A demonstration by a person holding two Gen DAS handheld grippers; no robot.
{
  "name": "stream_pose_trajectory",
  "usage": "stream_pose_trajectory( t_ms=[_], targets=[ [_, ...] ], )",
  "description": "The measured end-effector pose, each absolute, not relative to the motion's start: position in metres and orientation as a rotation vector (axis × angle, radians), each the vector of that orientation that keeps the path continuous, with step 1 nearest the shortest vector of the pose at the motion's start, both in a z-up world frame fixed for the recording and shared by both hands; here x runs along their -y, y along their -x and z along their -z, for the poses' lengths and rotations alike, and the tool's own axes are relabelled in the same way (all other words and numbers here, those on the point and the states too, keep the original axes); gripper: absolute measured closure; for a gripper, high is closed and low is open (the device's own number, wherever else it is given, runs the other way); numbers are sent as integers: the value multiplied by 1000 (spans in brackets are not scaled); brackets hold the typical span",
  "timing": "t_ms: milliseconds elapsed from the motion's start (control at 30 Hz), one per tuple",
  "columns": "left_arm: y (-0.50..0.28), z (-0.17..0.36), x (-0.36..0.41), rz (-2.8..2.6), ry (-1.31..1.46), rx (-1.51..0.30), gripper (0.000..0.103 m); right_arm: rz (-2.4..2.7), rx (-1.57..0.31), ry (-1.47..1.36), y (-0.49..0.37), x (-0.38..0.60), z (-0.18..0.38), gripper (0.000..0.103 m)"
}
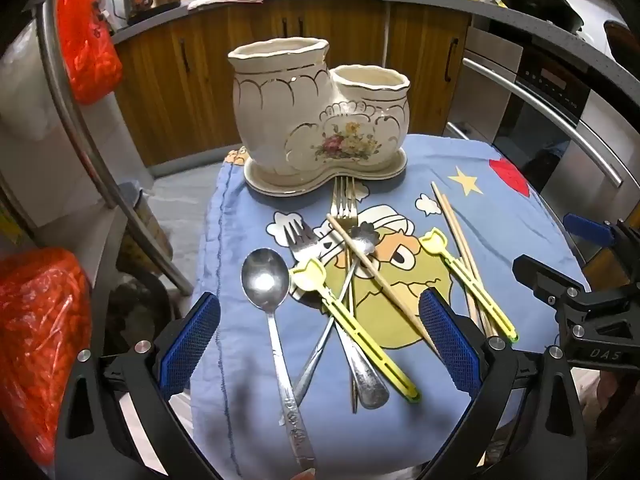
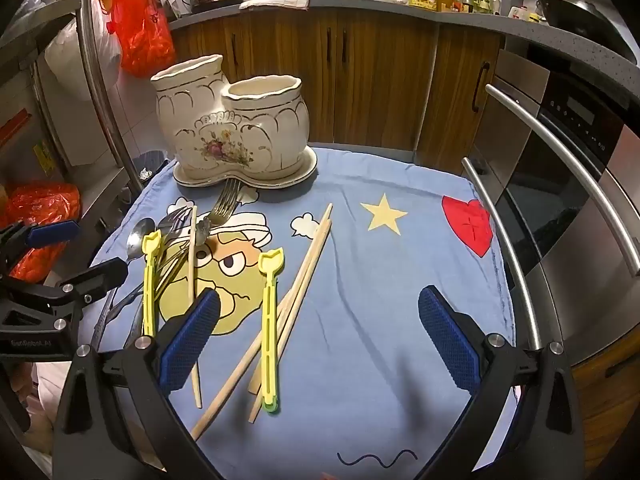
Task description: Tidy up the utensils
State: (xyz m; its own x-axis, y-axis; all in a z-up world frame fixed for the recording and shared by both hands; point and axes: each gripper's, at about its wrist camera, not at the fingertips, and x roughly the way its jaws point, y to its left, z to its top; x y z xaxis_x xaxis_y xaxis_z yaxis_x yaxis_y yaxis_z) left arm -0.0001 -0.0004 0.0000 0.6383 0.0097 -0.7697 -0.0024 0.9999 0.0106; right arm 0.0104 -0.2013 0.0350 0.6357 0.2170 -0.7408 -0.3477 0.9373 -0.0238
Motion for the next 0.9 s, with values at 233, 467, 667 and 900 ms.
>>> stream_pose_trajectory(
  t_ms=[233,467,667,900],
  targets=[
    [-1,0,-1,-6,-3,-878,4,-322,-822,171,-11,201,-35,5],
    [0,0,1,-5,-9,-874,4,-323,-820,171,-11,200,-37,5],
    [1,-3,-1,-3,-8,-874,4,-324,-821,172,-12,200,-35,5],
    [0,-1,-4,-2,-7,-879,4,-322,-825,171,-11,201,-34,5]
  ],
)
